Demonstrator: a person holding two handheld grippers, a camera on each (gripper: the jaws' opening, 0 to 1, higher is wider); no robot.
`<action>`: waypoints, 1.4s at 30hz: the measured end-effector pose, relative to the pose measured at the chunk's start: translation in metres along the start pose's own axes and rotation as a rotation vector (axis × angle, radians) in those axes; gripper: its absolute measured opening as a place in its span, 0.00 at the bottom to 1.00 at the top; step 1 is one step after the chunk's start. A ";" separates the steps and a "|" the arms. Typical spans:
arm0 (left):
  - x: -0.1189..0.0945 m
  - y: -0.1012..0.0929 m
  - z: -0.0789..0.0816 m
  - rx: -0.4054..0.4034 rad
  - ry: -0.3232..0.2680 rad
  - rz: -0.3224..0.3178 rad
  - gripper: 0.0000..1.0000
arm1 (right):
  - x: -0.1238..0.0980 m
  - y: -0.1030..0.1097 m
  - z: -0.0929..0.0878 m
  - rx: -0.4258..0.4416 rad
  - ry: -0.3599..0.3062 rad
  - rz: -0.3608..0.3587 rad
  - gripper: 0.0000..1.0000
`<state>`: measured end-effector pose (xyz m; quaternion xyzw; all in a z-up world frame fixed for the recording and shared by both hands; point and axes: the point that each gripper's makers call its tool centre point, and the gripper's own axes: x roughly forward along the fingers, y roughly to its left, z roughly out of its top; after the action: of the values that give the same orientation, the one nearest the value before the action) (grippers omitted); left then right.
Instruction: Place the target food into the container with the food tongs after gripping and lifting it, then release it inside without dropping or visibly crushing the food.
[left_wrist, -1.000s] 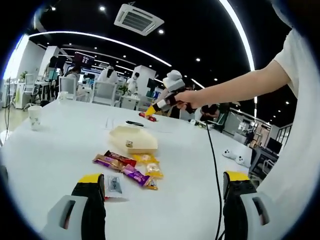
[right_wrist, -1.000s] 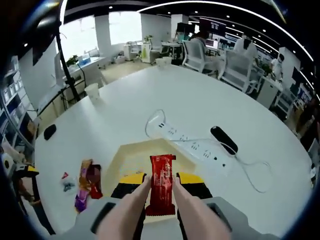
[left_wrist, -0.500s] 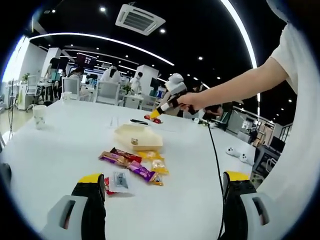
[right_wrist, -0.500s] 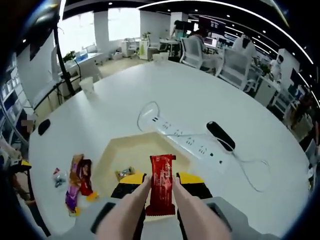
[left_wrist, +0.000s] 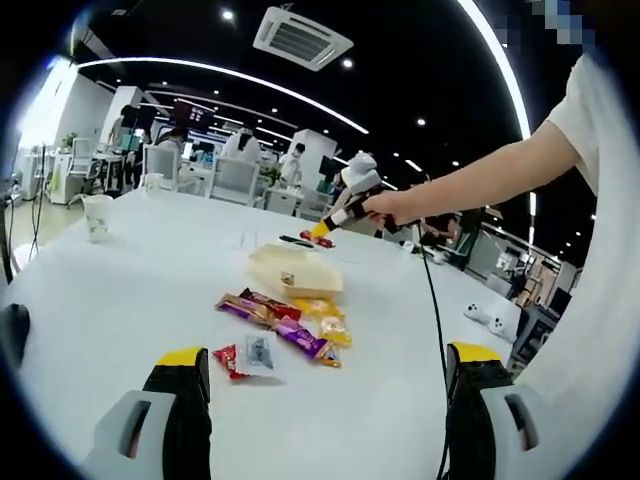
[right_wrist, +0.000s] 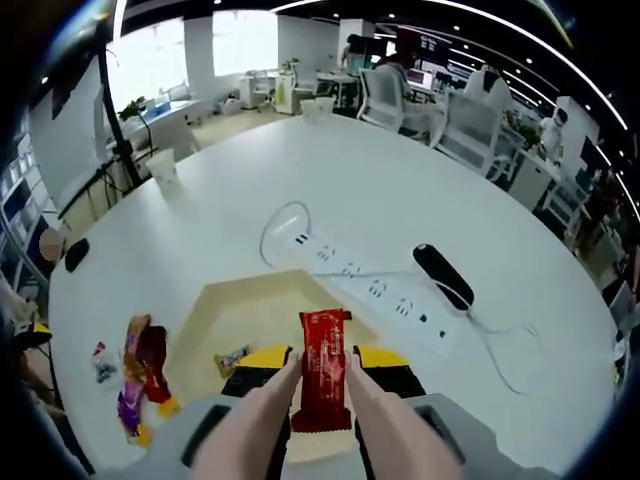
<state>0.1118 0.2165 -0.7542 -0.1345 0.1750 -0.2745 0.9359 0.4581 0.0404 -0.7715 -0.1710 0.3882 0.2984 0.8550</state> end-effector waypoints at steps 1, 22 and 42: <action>-0.001 0.001 0.002 0.000 -0.005 0.003 0.99 | 0.001 -0.001 0.001 0.007 -0.002 -0.003 0.25; -0.009 0.006 0.017 0.007 -0.055 0.012 0.99 | -0.018 0.003 -0.010 0.044 -0.022 -0.020 0.25; -0.007 -0.005 0.011 -0.004 -0.051 -0.024 0.99 | -0.061 0.043 -0.020 0.124 -0.079 0.031 0.26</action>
<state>0.1088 0.2182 -0.7405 -0.1454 0.1499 -0.2817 0.9365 0.3873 0.0396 -0.7402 -0.1000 0.3747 0.2935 0.8738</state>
